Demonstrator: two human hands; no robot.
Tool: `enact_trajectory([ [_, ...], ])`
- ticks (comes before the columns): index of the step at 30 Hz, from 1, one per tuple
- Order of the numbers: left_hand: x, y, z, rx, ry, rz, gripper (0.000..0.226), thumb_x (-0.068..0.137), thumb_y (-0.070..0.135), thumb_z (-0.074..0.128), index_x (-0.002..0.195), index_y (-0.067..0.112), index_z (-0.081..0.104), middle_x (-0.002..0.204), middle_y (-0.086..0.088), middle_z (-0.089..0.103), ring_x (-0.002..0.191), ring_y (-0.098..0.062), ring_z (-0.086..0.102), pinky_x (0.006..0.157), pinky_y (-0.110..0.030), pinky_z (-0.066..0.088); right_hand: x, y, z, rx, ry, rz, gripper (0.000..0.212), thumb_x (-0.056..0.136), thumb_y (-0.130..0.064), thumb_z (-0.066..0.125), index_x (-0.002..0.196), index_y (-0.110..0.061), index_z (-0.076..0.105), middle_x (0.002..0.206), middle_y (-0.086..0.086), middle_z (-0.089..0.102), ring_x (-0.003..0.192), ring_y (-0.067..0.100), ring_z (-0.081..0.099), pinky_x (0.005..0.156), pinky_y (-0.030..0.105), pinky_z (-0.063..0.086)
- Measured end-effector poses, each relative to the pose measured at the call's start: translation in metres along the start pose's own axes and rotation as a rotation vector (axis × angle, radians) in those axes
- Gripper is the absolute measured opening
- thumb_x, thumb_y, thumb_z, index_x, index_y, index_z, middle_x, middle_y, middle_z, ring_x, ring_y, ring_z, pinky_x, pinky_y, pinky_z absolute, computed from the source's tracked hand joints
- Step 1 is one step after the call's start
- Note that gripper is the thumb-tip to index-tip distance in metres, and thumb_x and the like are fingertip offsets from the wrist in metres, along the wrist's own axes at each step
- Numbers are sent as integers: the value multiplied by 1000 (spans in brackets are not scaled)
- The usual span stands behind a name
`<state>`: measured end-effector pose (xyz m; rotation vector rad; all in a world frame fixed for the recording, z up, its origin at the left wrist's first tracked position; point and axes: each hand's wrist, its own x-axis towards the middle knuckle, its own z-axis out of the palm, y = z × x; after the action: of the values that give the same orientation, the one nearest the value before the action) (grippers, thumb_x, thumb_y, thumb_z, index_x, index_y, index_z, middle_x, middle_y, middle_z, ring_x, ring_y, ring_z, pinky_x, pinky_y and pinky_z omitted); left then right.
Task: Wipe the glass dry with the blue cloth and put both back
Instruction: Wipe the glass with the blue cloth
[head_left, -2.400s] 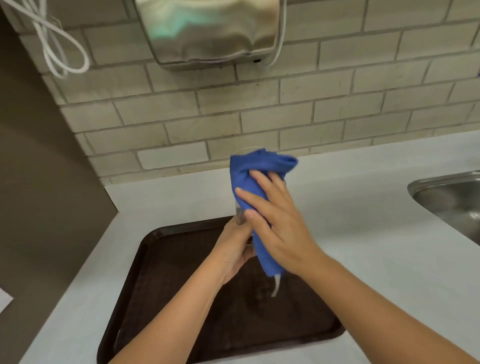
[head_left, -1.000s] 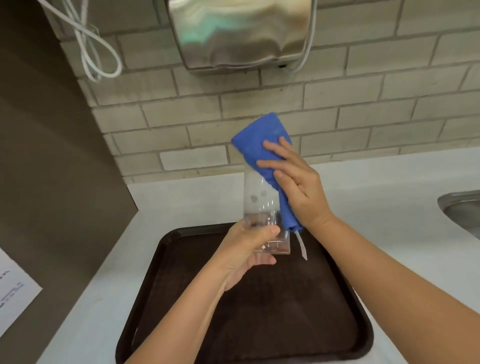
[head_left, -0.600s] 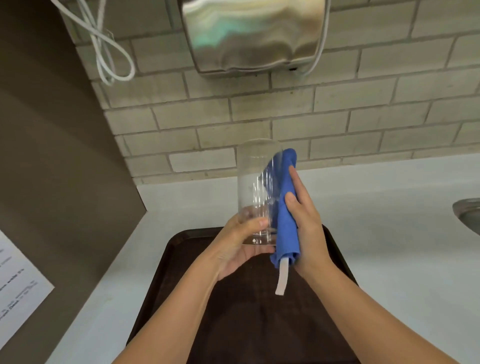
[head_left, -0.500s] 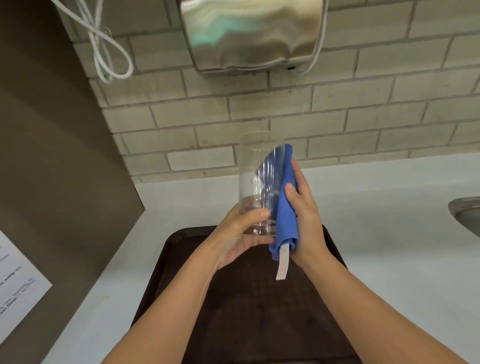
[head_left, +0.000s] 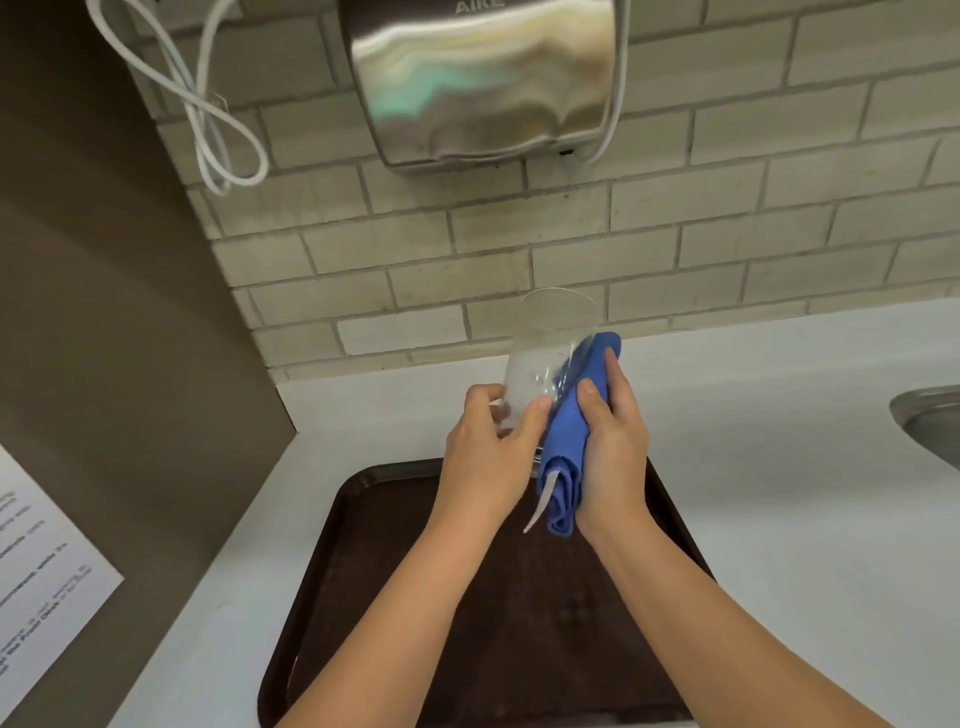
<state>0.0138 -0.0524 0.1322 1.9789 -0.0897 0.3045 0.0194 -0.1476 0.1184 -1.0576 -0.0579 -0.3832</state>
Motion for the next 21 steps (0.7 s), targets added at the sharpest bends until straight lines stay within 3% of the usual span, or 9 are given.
enact_trajectory([
  [3, -7, 3, 2, -140, -3, -87, 53, 82, 54, 52, 126, 26, 38, 109, 5, 52, 92, -4, 58, 76, -22, 49, -13, -3, 7, -187, -70, -116, 45, 93, -21, 40, 130, -45, 29, 146, -5, 34, 126, 12, 43, 104, 36, 41],
  [6, -11, 0, 0, -371, -12, -142, 80, 59, 59, 67, 124, 17, 44, 108, 1, 60, 95, -11, 63, 83, -28, 53, -25, -3, 8, -261, -185, -217, 42, 94, -22, 37, 121, -54, 30, 146, -22, 21, 125, -14, 29, 101, 8, 33],
  [8, -11, -4, -5, -549, -52, -165, 90, 46, 56, 73, 122, 11, 52, 111, -8, 65, 97, -16, 66, 83, -31, 55, -30, -6, 10, -287, -272, -265, 42, 94, -19, 37, 117, -54, 33, 140, -30, 19, 120, -24, 27, 94, -1, 30],
  [12, -7, -13, -15, -861, -247, -154, 45, 64, 48, 71, 101, 23, 71, 102, -2, 74, 95, -14, 69, 75, -28, 58, -14, -21, 24, -443, -421, -370, 42, 93, -18, 41, 122, -47, 33, 146, -21, 15, 135, -5, 16, 110, 14, 22],
  [14, -1, -13, -20, -945, -292, -195, 45, 62, 51, 71, 98, 24, 73, 100, -2, 75, 95, -18, 70, 75, -34, 59, 2, -29, 36, -507, -463, -405, 43, 91, -17, 46, 130, -34, 36, 150, -12, 16, 137, 0, 13, 111, 17, 20],
  [16, 8, -14, -25, -987, -298, -211, 46, 62, 53, 70, 95, 23, 75, 98, -3, 76, 93, -20, 71, 75, -38, 59, 13, -34, 46, -519, -508, -382, 42, 89, -16, 49, 130, -26, 42, 152, -8, 18, 134, -3, 15, 105, 9, 22],
  [19, 14, -18, -30, -1047, -297, -220, 50, 59, 52, 72, 95, 17, 75, 98, -8, 76, 90, -25, 71, 71, -42, 60, 22, -32, 54, -426, -527, -268, 42, 89, -17, 49, 129, -26, 43, 151, -10, 21, 128, -7, 20, 96, -3, 23],
  [21, 14, -22, -31, -1075, -331, -228, 53, 57, 51, 75, 95, 14, 75, 97, -11, 75, 87, -26, 72, 65, -38, 59, 26, -29, 50, -261, -473, -118, 42, 90, -19, 46, 131, -30, 40, 149, -7, 27, 133, 3, 26, 108, 14, 26],
])
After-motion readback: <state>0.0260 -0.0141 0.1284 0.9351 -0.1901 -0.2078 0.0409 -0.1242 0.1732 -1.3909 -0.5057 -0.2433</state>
